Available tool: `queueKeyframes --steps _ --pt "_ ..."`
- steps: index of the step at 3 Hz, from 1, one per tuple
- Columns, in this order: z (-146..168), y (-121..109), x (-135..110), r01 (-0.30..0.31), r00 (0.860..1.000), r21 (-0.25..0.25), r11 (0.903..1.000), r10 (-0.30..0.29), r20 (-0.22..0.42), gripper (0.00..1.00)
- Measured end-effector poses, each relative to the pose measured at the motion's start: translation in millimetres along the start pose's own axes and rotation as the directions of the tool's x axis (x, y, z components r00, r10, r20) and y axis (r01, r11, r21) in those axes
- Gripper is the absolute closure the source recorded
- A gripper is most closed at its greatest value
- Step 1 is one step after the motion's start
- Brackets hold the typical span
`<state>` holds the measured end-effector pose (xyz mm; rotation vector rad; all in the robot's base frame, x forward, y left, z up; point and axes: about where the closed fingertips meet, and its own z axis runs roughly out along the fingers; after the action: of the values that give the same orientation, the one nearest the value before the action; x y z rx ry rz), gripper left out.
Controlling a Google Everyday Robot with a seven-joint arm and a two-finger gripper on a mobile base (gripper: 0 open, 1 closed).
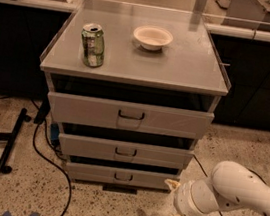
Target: Open bottom drawer
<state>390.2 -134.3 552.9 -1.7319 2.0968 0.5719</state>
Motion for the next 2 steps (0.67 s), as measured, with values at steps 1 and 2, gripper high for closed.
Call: queueKeyframes --steps 1,2 --pt "0.0 0.0 0.1 -0.001 1.0 0.0 1.0 0.001 0.0 0.0" --pt "-2.1 -3.7 6.3 -0.048 0.999 0.039 0.9981 0.047 0.019 0.0"
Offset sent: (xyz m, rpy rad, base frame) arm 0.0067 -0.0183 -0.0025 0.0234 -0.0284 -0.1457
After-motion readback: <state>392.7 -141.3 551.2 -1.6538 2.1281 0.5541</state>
